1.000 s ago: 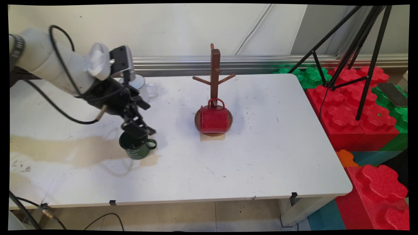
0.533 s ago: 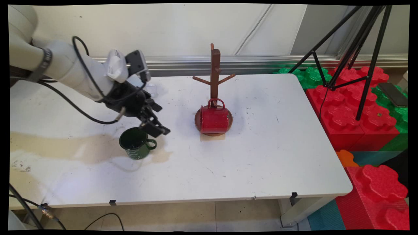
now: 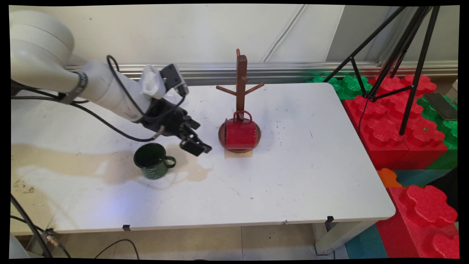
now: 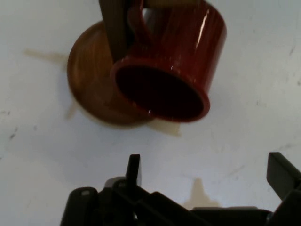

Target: Pick up the red mug from the rack

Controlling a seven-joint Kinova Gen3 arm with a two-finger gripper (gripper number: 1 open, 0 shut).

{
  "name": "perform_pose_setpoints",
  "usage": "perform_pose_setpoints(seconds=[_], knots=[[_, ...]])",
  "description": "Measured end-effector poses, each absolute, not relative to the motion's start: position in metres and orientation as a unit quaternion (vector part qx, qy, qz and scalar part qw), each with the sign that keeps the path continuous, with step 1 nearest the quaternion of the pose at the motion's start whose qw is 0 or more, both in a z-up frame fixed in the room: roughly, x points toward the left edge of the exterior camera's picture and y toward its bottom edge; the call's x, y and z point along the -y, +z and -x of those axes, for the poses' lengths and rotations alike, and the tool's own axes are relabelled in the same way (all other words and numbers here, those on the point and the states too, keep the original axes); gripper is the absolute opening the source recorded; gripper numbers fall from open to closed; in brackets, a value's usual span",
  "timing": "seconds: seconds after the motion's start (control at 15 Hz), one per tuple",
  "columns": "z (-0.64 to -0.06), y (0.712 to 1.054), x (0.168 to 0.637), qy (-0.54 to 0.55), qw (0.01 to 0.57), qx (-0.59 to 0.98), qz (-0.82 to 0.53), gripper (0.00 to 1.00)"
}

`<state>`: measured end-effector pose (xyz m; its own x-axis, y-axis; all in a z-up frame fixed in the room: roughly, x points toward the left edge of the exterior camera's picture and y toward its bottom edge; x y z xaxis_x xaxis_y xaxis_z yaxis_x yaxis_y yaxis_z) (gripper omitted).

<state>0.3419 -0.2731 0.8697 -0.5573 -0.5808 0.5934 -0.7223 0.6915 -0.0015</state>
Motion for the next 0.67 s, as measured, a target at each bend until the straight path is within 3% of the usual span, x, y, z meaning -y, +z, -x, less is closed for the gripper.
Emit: perform_pose_setpoints(seconds=[0.67], knots=[[-0.312,0.831,0.29,0.111,0.331,0.842,-0.411,1.0]])
